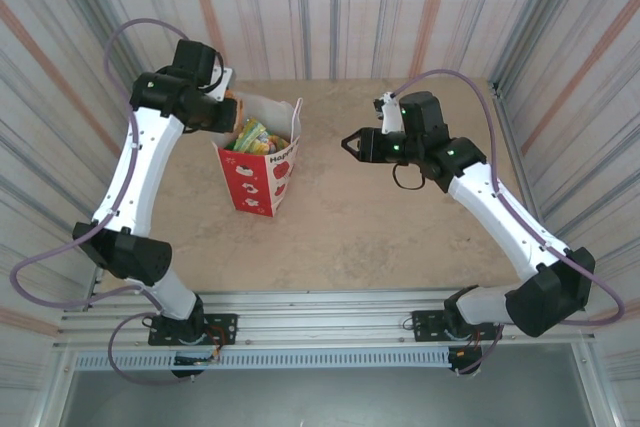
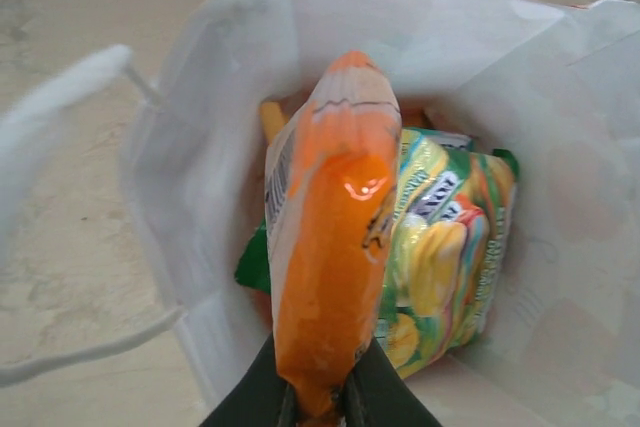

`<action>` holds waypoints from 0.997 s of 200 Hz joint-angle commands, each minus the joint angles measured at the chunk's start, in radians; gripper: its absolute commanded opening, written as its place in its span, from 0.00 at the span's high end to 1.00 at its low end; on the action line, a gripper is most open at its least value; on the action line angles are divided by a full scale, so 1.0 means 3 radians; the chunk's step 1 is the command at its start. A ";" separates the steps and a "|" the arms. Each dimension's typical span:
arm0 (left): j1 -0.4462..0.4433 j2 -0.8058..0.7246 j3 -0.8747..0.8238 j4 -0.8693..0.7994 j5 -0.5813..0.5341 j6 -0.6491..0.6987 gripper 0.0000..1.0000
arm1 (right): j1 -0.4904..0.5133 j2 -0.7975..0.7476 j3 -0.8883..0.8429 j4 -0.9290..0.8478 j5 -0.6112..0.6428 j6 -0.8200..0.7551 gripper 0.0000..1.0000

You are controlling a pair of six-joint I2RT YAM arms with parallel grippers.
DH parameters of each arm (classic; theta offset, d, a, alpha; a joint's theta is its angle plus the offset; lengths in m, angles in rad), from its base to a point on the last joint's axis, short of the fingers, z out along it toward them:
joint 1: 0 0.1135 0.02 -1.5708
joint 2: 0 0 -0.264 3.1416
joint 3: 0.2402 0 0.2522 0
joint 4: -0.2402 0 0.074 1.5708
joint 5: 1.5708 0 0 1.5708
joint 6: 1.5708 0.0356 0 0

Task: Place the snacks into the paper bag

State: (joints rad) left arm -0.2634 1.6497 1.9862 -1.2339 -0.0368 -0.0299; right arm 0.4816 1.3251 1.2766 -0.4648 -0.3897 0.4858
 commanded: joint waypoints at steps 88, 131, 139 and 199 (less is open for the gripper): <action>-0.0457 -0.0249 -0.0039 0.0272 0.0857 0.0167 0.42 | -0.0185 -0.0094 -0.0150 -0.0046 -0.0147 0.0059 0.44; -0.0748 -0.0256 -0.0225 0.0326 0.1177 0.0229 0.41 | -0.0265 -0.0208 -0.0258 -0.0020 -0.0168 0.0132 0.44; -0.0772 -0.0231 -0.0234 0.0343 0.1209 0.0219 0.40 | -0.0276 -0.0214 -0.0267 -0.0011 -0.0186 0.0135 0.44; -0.0880 -0.0007 -0.0196 0.0351 0.0874 0.0132 0.40 | -0.0288 -0.0251 -0.0267 -0.0001 -0.0222 0.0134 0.44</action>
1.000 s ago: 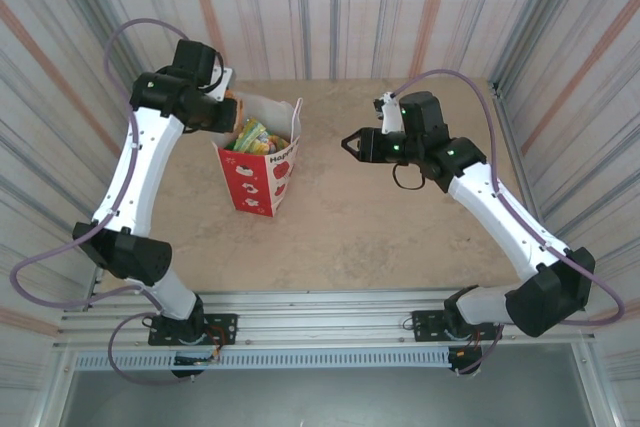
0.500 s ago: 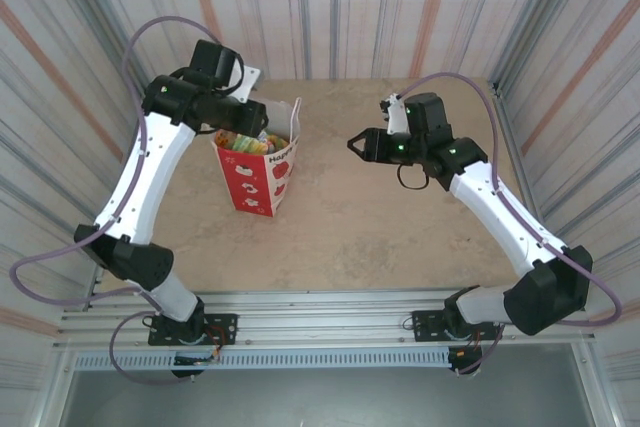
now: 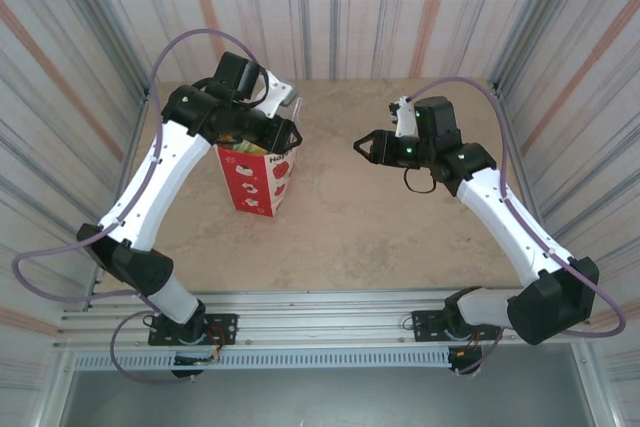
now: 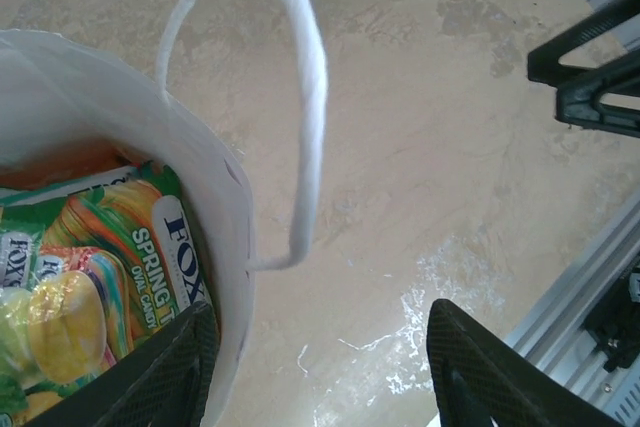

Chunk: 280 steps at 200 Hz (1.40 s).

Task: Place the snacks into the paper bag

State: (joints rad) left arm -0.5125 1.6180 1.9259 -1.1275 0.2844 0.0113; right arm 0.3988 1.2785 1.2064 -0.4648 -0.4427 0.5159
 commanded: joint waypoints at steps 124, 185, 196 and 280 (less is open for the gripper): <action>-0.0307 0.0511 0.0160 -0.0124 -0.0721 0.0111 0.95 | -0.0098 -0.0126 -0.0063 0.0016 -0.0058 0.0047 0.43; -0.0701 0.0787 0.0698 0.0015 -0.0558 0.0003 1.00 | -0.0428 -0.0252 -0.0203 -0.0125 0.0007 0.0106 0.44; -0.0787 0.0886 0.0836 0.0025 -0.0532 -0.0047 1.00 | -0.0519 -0.0252 -0.0221 -0.0196 -0.0001 0.0109 0.44; -0.1246 0.1563 0.1859 -0.0036 -0.0410 -0.0324 0.78 | -0.1020 -0.0325 -0.0350 -0.0413 -0.0219 -0.0119 0.44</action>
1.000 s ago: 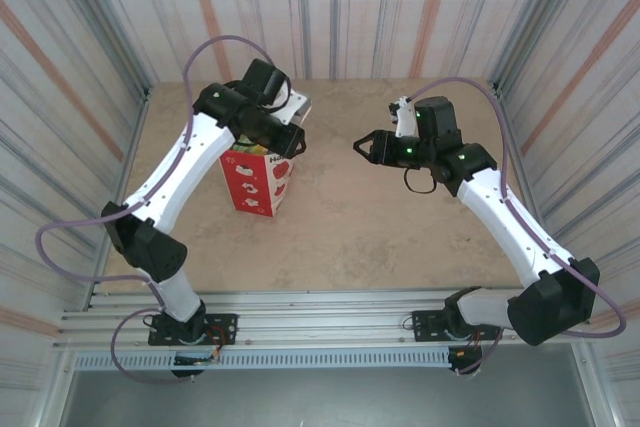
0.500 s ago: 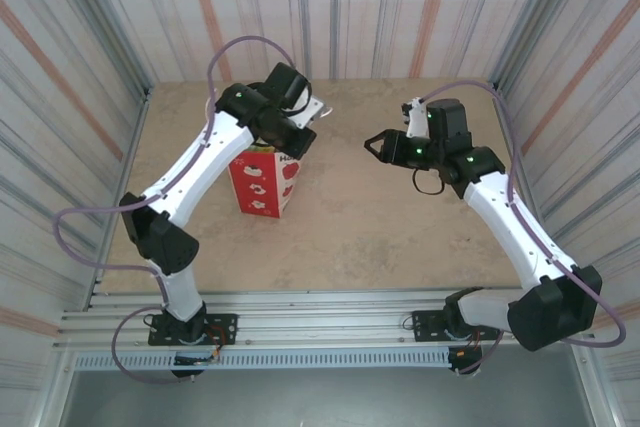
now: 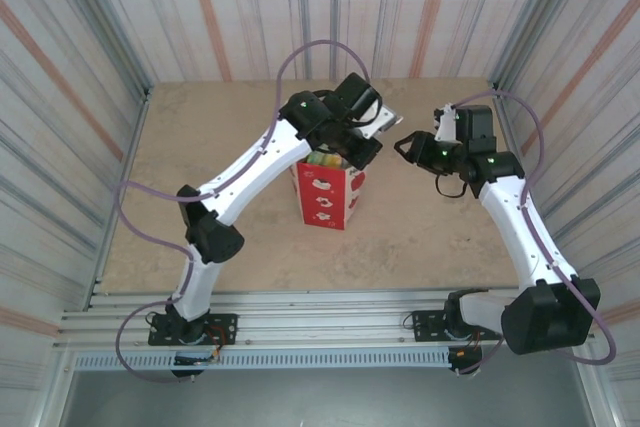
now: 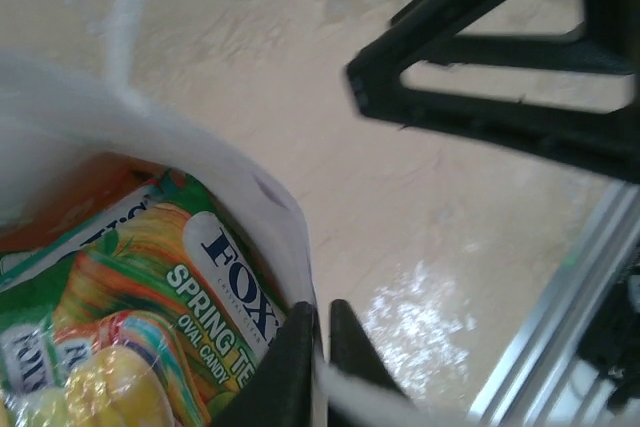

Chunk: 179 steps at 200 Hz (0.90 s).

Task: Place the snacks into the paper bag

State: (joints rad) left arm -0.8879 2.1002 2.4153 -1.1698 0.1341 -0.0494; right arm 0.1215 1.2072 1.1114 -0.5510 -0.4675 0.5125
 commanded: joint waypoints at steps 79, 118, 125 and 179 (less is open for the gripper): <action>0.0316 -0.0732 -0.0044 0.0254 -0.0012 -0.0158 0.18 | -0.0296 -0.0088 0.0058 -0.0122 -0.0102 -0.0296 0.41; 0.0901 -0.1620 -0.0869 0.0731 -0.0080 -0.0219 0.01 | -0.0564 -0.0056 0.0018 0.0064 0.0104 -0.0516 0.23; 0.1047 -0.1825 -0.1112 0.0881 -0.0074 -0.0228 0.01 | -0.0630 -0.0042 -0.0029 0.0148 0.0121 -0.0550 0.09; 0.2046 -0.3413 -0.3544 0.2529 -0.0449 -0.0095 0.01 | -0.0990 0.0134 -0.0865 0.1373 0.0487 -0.0683 0.00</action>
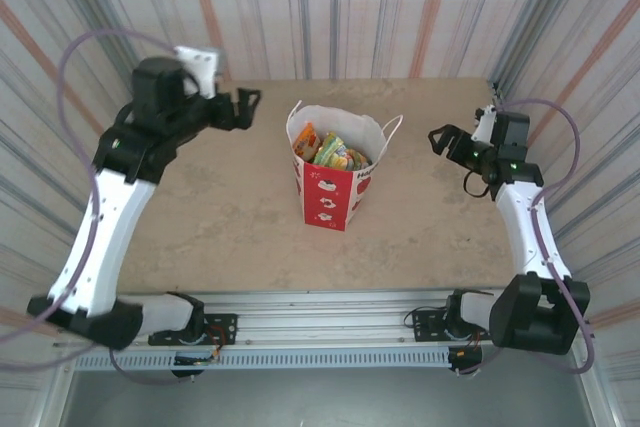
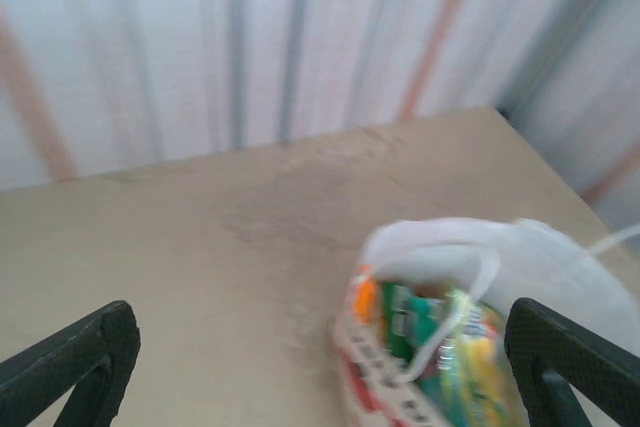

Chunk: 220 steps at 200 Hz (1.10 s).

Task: Place the snacks into the paper bag

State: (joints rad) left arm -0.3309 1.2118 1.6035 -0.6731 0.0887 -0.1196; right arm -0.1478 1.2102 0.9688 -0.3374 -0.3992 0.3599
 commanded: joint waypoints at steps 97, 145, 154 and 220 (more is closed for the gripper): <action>0.1008 -0.0730 -0.4380 0.3999 -0.0726 0.0325 0.01 | -0.0088 0.0445 -0.1686 0.2606 0.0551 -0.0672 0.00; 0.1285 0.0378 -0.4371 0.5003 -0.0217 0.0327 0.01 | -0.0052 0.0650 -0.1828 0.3324 0.0479 -0.0777 0.00; 0.1279 0.0682 -0.4350 0.5267 -0.0016 0.0384 0.01 | -0.0018 0.0758 -0.1909 0.3590 0.0488 -0.0769 0.00; 0.1047 0.1019 -0.4066 0.5093 -0.0564 0.0470 0.01 | 0.0299 0.1120 -0.1867 0.3806 0.1177 -0.0895 0.00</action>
State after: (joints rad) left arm -0.0040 1.5146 0.3645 0.8276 -0.0124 -0.0109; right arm -0.0528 1.5436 0.3717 0.8005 -0.1726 0.0956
